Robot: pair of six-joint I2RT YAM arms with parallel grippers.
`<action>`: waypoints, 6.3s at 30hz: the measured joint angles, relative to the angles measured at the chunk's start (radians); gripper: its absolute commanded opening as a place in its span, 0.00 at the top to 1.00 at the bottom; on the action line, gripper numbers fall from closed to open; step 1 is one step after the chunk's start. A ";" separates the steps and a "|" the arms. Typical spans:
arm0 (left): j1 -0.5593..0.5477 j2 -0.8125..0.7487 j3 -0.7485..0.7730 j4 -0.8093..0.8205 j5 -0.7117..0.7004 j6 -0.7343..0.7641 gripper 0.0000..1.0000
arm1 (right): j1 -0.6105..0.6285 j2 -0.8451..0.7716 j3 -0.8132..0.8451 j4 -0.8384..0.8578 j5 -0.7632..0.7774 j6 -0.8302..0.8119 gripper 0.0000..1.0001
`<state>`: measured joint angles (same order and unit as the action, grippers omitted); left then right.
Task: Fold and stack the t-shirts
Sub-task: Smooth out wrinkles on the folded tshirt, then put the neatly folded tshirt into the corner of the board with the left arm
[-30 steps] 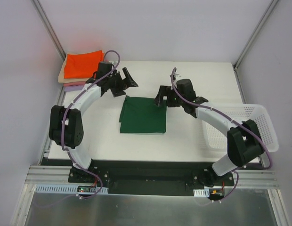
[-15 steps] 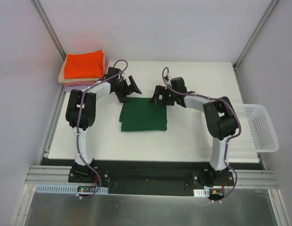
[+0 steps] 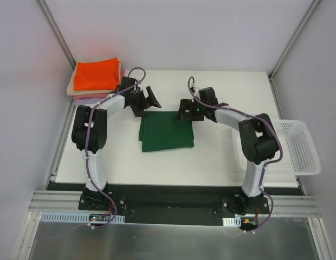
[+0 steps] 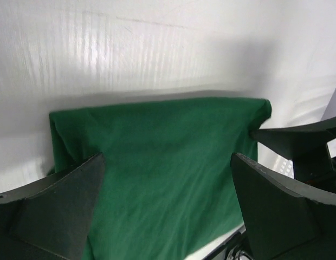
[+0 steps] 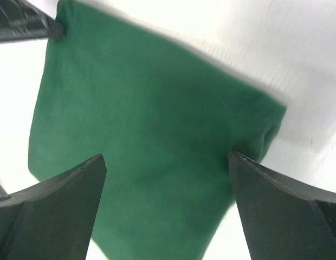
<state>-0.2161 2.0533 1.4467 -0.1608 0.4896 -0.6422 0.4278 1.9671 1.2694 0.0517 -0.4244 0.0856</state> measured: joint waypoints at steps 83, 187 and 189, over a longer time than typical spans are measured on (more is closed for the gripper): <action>-0.305 -0.066 -0.053 -0.360 -0.525 -0.095 1.00 | 0.183 -1.324 -0.801 -0.177 0.647 0.018 0.04; 0.180 0.187 0.791 -0.021 -0.987 1.084 1.00 | 0.174 -1.056 -0.731 -0.231 1.015 -0.067 0.04; 0.174 0.181 0.793 -0.015 -0.986 1.082 1.00 | 0.174 -1.056 -0.731 -0.243 1.020 -0.069 0.04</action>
<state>-0.0425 2.2345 2.2395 -0.1761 -0.4969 0.4397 0.6014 0.9112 0.5385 -0.1917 0.5953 0.0170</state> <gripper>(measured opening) 0.066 0.963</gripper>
